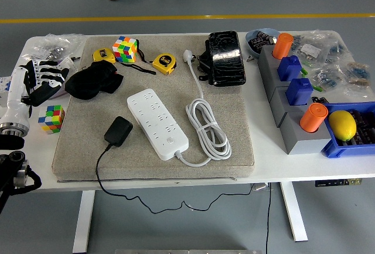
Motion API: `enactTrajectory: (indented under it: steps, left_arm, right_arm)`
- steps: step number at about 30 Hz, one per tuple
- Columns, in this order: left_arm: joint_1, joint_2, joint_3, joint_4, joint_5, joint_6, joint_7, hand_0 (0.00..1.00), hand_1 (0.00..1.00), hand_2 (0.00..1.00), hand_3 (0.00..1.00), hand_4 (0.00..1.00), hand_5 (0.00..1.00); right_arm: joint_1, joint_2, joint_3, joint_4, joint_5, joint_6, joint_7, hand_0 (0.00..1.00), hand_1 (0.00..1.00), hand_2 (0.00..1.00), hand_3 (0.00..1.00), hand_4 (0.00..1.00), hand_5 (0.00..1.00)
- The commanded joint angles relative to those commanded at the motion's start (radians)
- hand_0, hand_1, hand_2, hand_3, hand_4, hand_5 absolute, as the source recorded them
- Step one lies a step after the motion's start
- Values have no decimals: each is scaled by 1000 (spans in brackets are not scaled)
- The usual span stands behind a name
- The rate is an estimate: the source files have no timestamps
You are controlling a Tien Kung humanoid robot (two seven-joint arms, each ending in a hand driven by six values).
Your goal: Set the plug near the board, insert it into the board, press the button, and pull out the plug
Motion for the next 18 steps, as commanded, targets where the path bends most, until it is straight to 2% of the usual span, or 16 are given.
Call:
enactTrajectory:
  steps: [18]
  left_arm:
    - [6,-8,-8,-4,-5,-7,10,377,447,508,551,847,348]
  right_arm:
    - [-6,12,13,0,-7,2,-6,493,586,542,505,832,370]
